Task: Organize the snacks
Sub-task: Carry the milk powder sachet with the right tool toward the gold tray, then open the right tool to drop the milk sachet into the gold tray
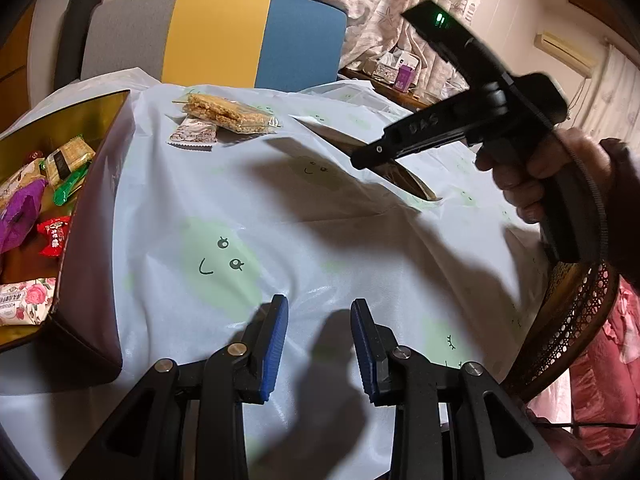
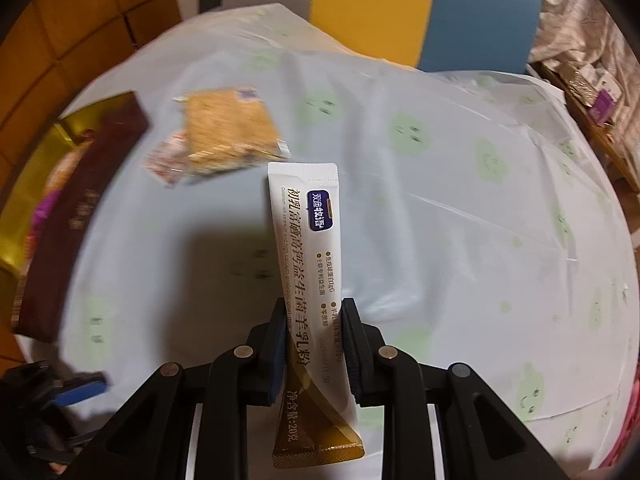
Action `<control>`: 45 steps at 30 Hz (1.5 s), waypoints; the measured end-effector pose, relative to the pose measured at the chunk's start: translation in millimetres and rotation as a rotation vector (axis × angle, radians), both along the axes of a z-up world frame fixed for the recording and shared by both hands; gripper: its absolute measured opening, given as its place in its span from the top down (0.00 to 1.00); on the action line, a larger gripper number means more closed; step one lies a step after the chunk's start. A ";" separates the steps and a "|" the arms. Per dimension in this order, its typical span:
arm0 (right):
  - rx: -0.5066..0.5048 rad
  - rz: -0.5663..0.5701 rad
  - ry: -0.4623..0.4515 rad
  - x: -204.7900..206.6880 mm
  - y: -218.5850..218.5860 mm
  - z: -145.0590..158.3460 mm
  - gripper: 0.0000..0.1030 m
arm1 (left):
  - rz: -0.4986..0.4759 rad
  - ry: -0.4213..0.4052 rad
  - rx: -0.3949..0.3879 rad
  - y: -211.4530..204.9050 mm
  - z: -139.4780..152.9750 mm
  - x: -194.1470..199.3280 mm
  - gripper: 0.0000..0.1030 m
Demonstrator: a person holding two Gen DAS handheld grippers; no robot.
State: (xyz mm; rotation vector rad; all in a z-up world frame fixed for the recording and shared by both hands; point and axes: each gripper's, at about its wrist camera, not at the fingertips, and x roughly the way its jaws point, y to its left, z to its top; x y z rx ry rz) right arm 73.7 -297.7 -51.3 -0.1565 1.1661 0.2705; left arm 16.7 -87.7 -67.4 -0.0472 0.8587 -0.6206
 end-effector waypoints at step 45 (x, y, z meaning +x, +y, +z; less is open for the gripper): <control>0.167 0.654 0.136 -19.6 272.1 21.0 0.68 | -0.012 0.000 -0.081 10.7 -2.6 -0.1 0.68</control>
